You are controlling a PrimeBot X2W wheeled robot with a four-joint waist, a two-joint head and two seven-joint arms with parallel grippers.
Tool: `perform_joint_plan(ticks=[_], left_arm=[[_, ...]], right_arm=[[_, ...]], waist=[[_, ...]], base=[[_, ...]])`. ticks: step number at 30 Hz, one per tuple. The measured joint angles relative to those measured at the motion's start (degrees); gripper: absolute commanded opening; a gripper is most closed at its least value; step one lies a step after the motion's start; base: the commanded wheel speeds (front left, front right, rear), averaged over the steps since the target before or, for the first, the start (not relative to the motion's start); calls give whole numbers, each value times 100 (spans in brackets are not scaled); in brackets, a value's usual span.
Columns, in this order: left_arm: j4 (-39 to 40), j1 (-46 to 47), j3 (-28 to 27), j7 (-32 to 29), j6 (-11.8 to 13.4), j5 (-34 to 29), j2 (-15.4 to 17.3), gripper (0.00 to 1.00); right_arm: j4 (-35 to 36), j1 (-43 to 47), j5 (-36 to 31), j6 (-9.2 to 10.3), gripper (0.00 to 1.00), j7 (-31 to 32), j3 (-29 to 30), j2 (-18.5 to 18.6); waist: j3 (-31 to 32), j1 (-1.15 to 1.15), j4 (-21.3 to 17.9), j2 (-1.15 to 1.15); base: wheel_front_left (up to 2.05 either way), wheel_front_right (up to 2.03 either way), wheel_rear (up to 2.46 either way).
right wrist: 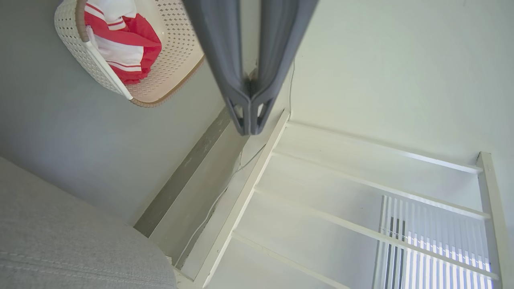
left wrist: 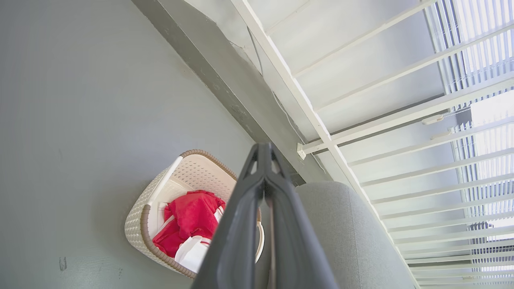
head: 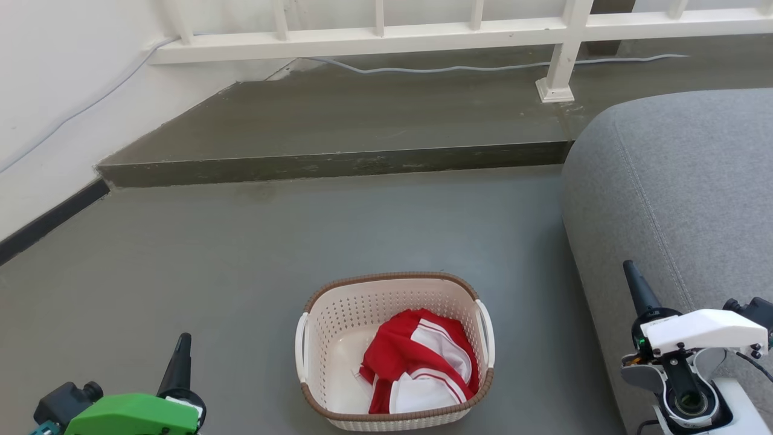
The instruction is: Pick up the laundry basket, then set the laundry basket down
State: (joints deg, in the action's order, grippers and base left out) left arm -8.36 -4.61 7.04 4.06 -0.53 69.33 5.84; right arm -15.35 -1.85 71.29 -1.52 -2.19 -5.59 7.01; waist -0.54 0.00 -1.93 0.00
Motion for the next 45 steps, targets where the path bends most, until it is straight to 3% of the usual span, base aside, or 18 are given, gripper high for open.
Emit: perform_joint_plan(ticks=[33, 45], left_arm=[[-445, 587, -471, -460, -511, 2731, 47, 0], [-550, 635, -489, -461, -559, 2773, 53, 0]], right_arm=[[0, -119, 2227, -486, 0, 579, 978, -270], [-3, -121, 2307, -501, 0, 583, 1027, -291]], waist=[[34, 0, 190, 0], [36, 0, 192, 0]], base=[[0, 0, 0], [0, 0, 0]])
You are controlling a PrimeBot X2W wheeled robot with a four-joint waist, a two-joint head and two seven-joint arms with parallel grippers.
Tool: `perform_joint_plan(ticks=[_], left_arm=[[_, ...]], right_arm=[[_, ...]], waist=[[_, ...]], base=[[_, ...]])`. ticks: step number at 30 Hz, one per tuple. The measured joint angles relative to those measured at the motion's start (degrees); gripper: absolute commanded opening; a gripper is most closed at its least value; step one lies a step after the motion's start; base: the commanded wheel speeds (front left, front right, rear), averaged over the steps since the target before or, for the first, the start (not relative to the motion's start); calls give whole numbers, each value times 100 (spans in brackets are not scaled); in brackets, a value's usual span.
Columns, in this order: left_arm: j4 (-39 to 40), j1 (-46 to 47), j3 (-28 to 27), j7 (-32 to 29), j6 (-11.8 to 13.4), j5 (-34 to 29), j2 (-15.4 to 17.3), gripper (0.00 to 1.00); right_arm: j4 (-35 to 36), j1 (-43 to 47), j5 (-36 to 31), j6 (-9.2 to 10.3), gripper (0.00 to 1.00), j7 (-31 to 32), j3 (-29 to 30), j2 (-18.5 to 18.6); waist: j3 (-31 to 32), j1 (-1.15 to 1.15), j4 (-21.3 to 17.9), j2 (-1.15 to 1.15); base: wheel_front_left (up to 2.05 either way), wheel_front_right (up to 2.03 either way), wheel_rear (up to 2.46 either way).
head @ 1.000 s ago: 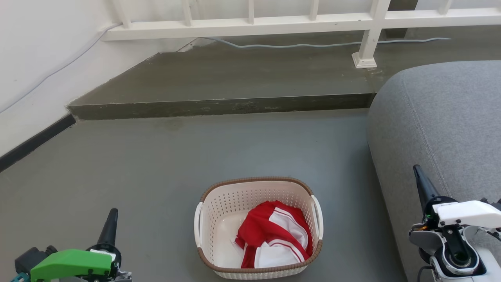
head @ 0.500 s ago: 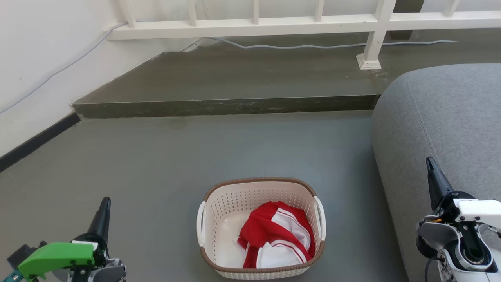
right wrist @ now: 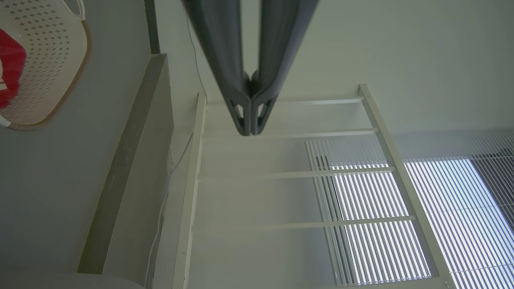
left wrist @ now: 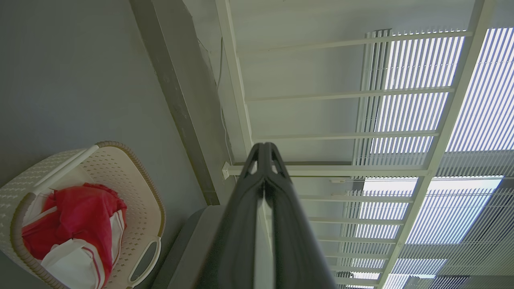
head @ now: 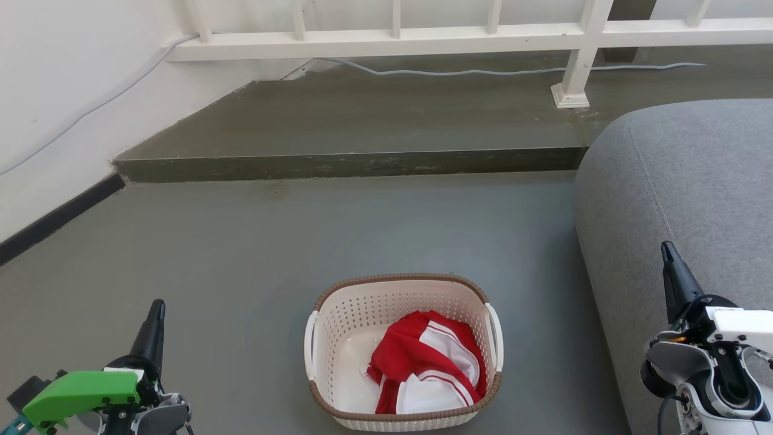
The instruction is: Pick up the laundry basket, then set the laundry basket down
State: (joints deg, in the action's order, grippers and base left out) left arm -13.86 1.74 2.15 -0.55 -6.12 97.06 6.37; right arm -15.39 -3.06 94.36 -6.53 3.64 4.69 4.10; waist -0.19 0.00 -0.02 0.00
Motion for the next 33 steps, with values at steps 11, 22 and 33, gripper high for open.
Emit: perform_joint_plan(ticks=[11, 22, 33], left_arm=[[-31, 8, -4, -41, -16, 0, -1, 0], [-53, 14, -9, -42, -21, 0, -1, 0], [-73, 78, -14, -42, -49, 0, -1, 0]], right_arm=[[-10, -2, -1, 0, 0, 0, 3, 0], [-18, -3, -1, -1, 0, 1, 8, -1], [-31, -4, -1, -1, 0, 1, 10, -2]], waist=[[2, 0, 0, 0], [3, 0, 0, 0], [4, 0, 1, 0]], base=[[0, 0, 0], [0, 0, 0], [0, 0, 0]])
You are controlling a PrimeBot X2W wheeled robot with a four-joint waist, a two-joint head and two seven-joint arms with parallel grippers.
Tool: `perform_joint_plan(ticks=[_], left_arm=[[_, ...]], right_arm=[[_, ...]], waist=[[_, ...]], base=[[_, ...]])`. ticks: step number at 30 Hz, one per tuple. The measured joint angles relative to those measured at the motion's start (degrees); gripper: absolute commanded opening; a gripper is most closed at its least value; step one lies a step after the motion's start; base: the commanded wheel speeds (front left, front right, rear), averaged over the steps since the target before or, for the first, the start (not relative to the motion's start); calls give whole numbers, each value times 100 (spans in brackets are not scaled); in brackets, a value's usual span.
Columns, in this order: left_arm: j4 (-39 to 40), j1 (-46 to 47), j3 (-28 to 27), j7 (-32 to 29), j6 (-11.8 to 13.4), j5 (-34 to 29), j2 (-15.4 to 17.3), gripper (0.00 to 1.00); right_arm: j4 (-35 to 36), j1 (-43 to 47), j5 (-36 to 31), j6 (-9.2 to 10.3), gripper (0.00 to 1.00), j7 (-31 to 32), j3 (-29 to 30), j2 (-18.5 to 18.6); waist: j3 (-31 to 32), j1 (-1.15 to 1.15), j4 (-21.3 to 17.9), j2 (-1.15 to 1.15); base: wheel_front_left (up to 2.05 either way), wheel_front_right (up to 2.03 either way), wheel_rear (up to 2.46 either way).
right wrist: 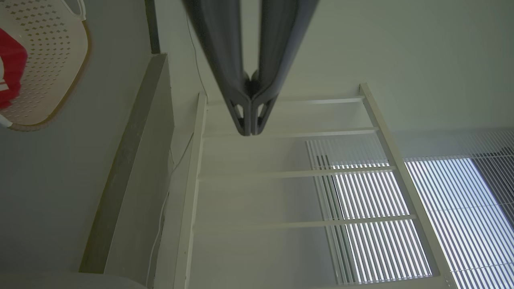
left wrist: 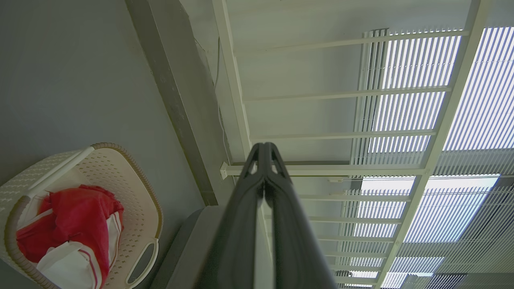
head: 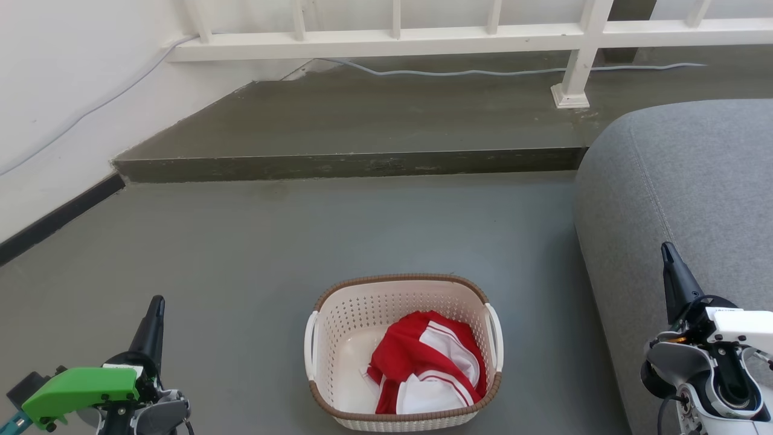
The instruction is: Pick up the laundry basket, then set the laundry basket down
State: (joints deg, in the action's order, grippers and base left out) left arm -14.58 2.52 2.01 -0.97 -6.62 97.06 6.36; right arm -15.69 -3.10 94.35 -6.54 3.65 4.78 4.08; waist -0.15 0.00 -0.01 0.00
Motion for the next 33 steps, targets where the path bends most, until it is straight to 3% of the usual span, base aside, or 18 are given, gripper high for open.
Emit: perform_joint_plan(ticks=[33], left_arm=[[-78, 4, -12, -9, -19, 0, -3, 0]], right_arm=[[-23, -2, 0, -1, 0, 1, 12, -3]], waist=[[2, 0, 1, 0]], base=[[0, 0, 0]])
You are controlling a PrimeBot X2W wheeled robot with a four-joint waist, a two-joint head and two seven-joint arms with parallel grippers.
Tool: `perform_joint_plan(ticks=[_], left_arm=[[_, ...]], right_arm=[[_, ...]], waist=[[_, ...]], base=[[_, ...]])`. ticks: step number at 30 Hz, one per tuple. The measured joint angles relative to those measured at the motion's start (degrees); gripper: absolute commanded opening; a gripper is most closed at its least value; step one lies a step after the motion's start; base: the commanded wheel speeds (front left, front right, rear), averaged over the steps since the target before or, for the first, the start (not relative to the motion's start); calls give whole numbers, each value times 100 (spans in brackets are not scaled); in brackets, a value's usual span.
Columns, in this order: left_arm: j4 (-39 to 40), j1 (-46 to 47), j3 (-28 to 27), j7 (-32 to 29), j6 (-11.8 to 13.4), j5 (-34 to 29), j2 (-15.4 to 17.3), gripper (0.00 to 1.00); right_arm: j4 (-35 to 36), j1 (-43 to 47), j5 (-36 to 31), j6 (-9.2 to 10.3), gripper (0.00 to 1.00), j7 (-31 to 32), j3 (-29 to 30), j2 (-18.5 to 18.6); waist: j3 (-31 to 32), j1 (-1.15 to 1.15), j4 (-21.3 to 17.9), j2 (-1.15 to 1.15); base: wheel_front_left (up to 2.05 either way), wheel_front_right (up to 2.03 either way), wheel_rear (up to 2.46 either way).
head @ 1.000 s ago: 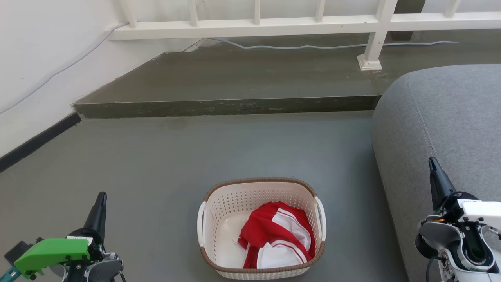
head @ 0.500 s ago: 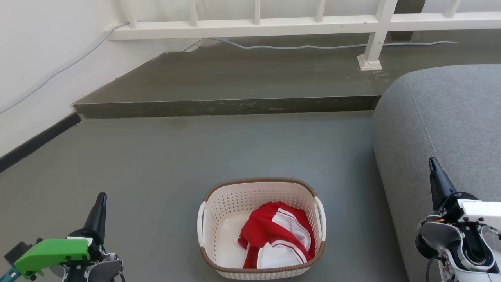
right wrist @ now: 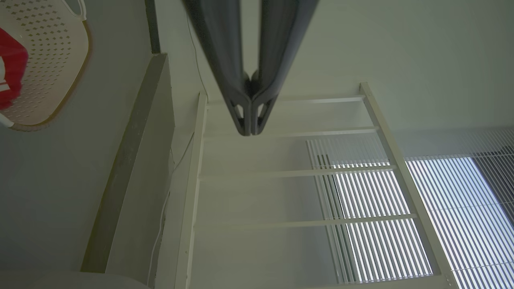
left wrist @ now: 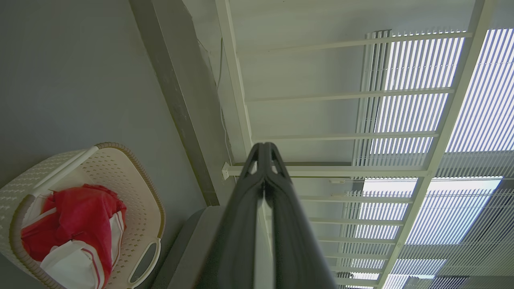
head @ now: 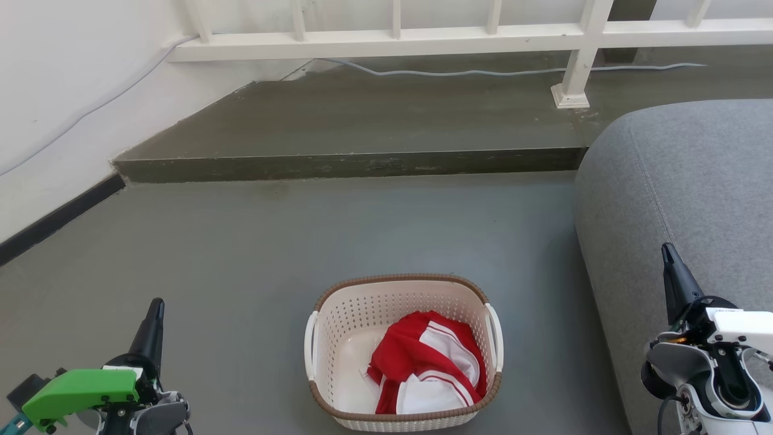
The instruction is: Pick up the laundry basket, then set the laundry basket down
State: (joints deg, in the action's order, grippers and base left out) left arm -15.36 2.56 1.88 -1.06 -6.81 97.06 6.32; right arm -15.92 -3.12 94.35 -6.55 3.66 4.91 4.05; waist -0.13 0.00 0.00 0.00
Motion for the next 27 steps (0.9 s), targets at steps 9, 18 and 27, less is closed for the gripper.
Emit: perform_joint_plan(ticks=[9, 18, 27], left_arm=[[-21, 2, -5, 0, -1, 0, -1, 0], [-27, 4, -10, -38, -2, 0, -2, 0], [-33, 5, -13, -42, -7, 0, -4, 0]], right_arm=[[-10, 0, 0, 0, 0, 1, 3, -2], [-13, -1, 0, 0, 0, 19, 7, -3], [-14, -1, 0, 0, 0, 42, 10, -4]], waist=[[0, 0, 0, 0], [1, 0, 0, 0], [1, 0, 0, 0]], base=[[0, 0, 0], [0, 0, 0], [0, 0, 0]])
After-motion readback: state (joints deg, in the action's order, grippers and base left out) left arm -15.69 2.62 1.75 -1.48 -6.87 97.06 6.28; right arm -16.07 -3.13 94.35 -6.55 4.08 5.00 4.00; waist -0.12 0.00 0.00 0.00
